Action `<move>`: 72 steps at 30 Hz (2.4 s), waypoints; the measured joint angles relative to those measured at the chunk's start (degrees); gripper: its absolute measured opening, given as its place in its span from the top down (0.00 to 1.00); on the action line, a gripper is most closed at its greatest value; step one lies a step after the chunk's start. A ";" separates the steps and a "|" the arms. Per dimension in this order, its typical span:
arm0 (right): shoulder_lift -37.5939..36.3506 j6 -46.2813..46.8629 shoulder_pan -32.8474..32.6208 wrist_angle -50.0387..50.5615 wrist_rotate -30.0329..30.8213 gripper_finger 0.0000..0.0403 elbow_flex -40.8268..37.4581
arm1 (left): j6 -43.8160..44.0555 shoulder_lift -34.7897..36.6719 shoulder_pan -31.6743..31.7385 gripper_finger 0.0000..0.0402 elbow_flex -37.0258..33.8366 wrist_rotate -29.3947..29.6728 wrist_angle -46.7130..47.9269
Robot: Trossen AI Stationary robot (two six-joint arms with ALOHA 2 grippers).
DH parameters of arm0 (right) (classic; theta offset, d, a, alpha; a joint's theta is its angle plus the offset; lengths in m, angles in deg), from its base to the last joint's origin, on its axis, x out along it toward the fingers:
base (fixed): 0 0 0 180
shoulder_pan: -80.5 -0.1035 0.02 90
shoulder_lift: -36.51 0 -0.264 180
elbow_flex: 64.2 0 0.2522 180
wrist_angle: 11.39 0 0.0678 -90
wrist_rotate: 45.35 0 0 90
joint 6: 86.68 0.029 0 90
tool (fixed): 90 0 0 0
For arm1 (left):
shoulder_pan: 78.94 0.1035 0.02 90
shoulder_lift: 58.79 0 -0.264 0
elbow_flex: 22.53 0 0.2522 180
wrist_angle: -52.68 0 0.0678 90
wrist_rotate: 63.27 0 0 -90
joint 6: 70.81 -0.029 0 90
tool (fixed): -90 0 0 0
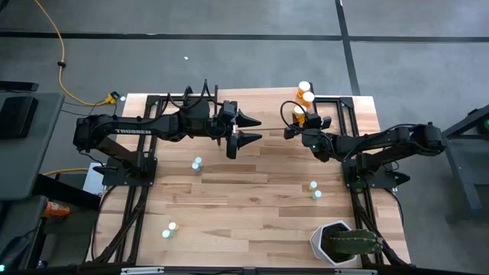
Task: Pick and place medicine bottles onto shelf by color
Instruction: Put the orange pill bottle on the shelf aligned with the orange pill bottle
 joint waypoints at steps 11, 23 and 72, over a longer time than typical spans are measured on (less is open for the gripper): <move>0.00 0.00 -0.02 0.03 0.04 0.31 0.00 | 0.02 0.00 0.02 0.40 0.00 -0.02 0.00; -4.55 -3.85 -0.15 0.20 0.21 0.29 0.02 | 0.01 0.00 0.02 0.40 0.00 -0.01 0.00; 21.49 11.74 2.89 84.47 -31.99 1.00 58.73 | 1.53 -0.02 0.02 0.40 0.02 -0.02 0.90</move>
